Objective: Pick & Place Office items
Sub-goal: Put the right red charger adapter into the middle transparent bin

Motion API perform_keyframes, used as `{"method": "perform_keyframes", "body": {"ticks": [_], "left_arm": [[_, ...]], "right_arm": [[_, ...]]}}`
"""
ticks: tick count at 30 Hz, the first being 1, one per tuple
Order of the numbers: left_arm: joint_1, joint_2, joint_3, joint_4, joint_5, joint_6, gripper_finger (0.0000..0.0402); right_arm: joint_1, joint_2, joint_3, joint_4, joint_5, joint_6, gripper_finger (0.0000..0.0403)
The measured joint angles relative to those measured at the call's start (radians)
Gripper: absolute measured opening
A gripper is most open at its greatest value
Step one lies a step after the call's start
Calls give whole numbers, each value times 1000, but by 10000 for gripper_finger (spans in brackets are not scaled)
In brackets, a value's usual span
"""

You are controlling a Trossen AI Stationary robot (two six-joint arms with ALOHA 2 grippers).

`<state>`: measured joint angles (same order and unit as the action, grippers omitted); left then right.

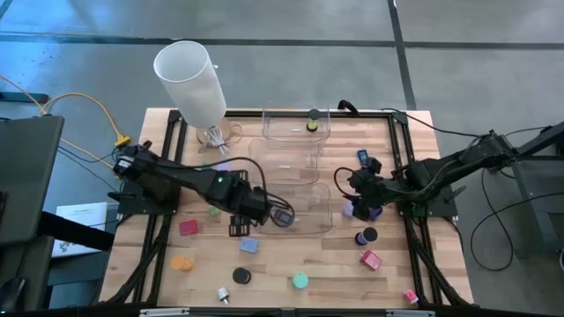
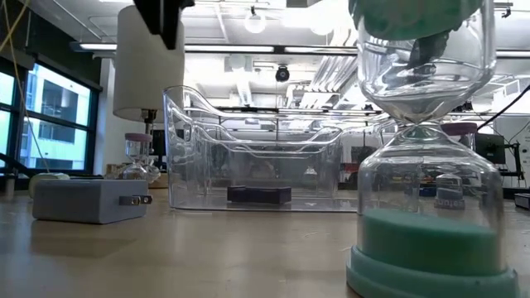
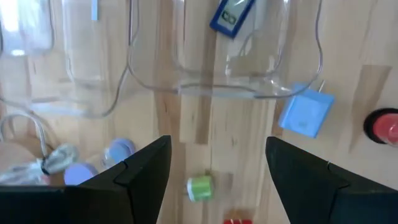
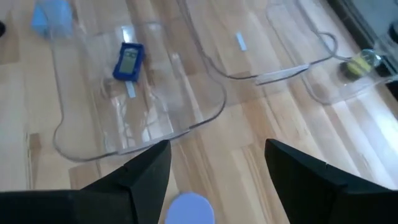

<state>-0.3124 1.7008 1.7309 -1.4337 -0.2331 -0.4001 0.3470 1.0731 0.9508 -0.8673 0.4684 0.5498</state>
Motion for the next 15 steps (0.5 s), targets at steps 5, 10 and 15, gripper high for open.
{"method": "perform_keyframes", "body": {"ticks": [5,10,15], "left_arm": [[-68,0,0,-64,-21,-94,254],[-136,0,0,-64,-84,-148,254],[-187,0,0,-60,-79,-173,254]], "right_arm": [[-1,-50,24,-77,-60,138,250],[0,-152,32,-110,-234,222,250],[106,-235,32,-131,-466,464,250]]}}
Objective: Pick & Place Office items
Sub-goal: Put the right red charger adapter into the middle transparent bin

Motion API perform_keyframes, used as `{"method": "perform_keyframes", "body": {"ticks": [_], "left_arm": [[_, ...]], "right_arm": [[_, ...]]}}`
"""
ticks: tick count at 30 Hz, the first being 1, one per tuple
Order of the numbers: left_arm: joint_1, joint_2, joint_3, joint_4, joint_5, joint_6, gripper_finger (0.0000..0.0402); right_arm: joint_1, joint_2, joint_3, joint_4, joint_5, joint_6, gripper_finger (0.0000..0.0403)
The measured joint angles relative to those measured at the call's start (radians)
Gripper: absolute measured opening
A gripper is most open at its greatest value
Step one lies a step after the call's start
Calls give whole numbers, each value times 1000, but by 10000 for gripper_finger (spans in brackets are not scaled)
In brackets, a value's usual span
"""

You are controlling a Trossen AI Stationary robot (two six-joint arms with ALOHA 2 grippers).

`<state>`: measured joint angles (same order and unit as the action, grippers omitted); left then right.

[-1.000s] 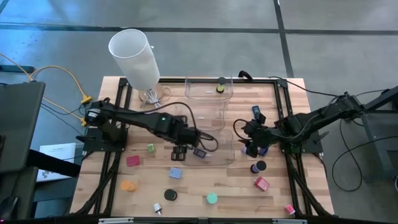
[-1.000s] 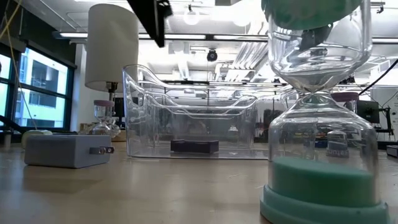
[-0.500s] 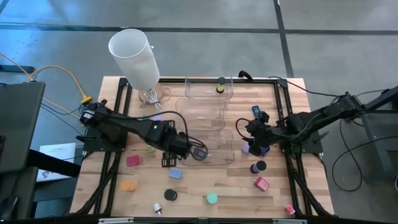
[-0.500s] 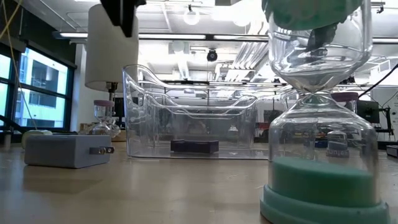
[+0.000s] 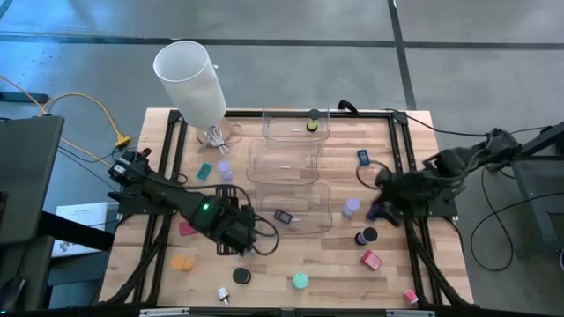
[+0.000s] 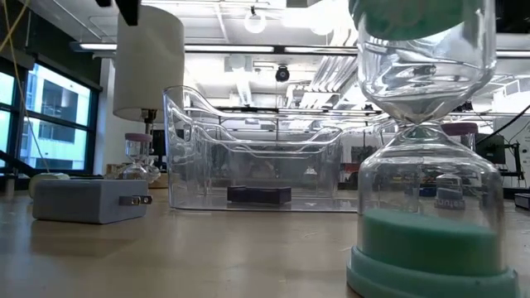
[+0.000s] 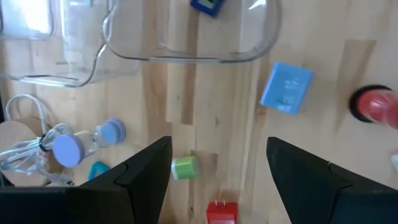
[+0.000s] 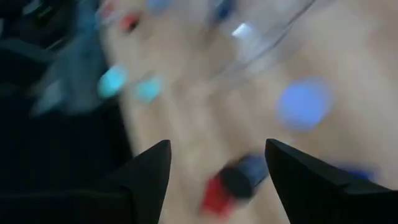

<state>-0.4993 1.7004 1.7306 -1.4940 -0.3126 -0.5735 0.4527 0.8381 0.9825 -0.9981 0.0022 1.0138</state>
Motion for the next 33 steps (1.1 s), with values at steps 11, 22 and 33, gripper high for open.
{"method": "perform_keyframes", "body": {"ticks": [11,22,33], "left_arm": [[-5,0,0,46,-15,-3,254],[-5,0,0,70,-17,-8,254],[-64,0,0,154,-17,-34,254]], "right_arm": [[448,40,0,16,88,429,235],[630,356,0,-3,133,577,235],[584,513,-2,-140,93,434,236]]}}
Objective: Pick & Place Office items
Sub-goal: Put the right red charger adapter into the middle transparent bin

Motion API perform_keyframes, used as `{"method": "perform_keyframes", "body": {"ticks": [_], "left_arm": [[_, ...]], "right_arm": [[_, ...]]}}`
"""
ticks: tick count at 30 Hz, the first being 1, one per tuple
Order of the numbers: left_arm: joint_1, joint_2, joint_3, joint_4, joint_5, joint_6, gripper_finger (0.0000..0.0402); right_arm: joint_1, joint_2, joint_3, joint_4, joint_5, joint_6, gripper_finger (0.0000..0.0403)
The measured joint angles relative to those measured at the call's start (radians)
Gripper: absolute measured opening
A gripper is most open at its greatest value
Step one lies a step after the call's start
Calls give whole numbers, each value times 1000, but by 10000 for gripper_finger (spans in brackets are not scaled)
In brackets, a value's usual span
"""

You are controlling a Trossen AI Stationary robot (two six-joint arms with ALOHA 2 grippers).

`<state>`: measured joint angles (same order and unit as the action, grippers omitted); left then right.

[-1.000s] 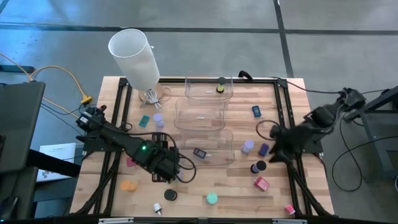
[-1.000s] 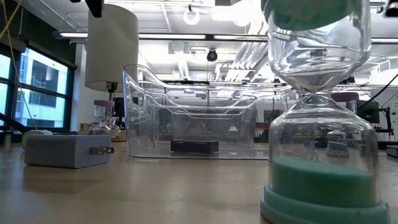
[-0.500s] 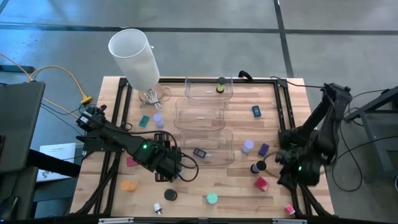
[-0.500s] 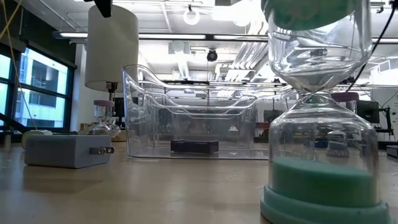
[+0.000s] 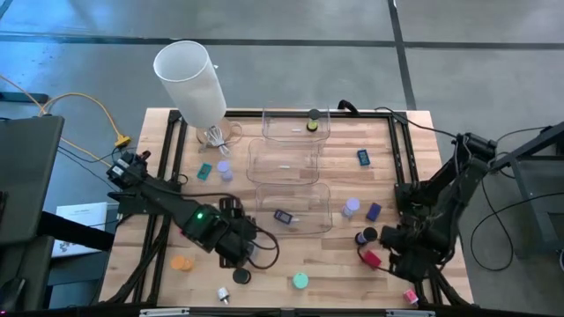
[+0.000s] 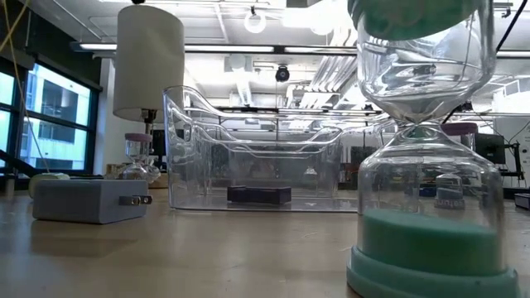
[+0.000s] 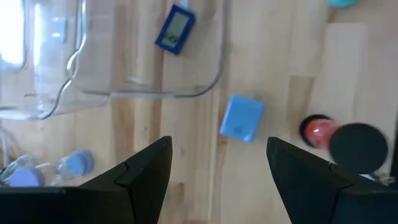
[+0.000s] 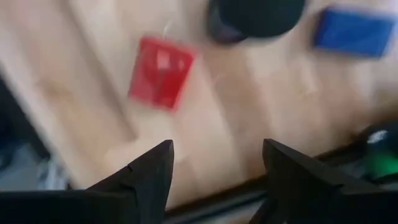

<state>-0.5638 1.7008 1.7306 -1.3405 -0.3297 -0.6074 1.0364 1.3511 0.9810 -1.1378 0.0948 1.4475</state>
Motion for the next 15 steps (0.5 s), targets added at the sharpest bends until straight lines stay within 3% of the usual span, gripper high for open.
{"method": "perform_keyframes", "body": {"ticks": [15], "left_arm": [[-30,0,0,74,-44,4,254]], "right_arm": [[-52,2,0,5,12,70,249]]}}
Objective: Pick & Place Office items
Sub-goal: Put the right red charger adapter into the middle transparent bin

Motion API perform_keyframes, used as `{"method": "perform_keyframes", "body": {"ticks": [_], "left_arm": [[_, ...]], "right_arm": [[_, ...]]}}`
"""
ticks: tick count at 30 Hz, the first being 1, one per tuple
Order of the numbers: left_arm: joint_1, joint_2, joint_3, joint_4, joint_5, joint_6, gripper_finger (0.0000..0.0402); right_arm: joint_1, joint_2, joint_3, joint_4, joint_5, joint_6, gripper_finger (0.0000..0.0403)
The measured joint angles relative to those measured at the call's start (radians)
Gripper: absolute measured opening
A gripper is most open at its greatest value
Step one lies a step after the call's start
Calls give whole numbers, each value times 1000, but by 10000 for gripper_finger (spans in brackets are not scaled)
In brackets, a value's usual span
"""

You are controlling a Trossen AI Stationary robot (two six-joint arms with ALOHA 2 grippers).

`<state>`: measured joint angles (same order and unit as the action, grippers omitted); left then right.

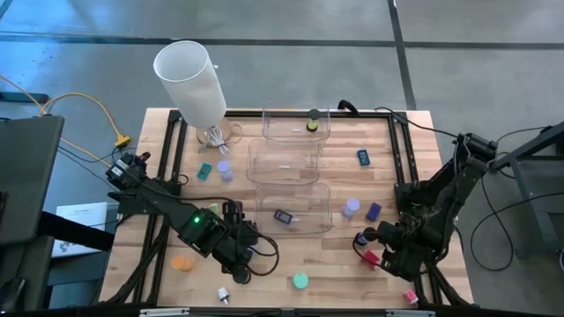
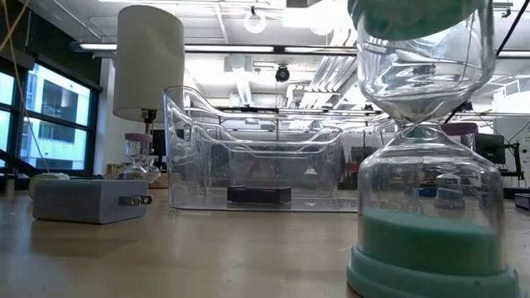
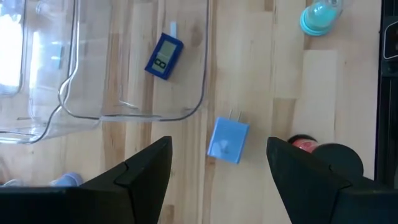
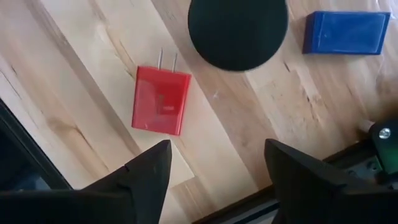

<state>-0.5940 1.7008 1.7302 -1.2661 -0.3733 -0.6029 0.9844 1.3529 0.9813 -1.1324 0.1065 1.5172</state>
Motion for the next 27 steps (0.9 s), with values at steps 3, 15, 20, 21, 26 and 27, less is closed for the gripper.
{"method": "perform_keyframes", "body": {"ticks": [3,15,20,21,26,27], "left_arm": [[1,0,0,0,0,0,254],[1,0,0,2,-2,-4,254],[1,0,0,20,-2,-5,254],[1,0,0,22,-2,-5,254],[1,1,0,43,-2,-4,254],[1,1,0,45,-2,-3,254]], "right_arm": [[2,0,0,10,23,0,249],[10,0,0,49,50,0,316],[10,0,0,76,12,4,371],[10,0,0,86,-10,5,379],[11,0,0,205,-33,3,398],[11,1,1,239,-13,-4,398]]}}
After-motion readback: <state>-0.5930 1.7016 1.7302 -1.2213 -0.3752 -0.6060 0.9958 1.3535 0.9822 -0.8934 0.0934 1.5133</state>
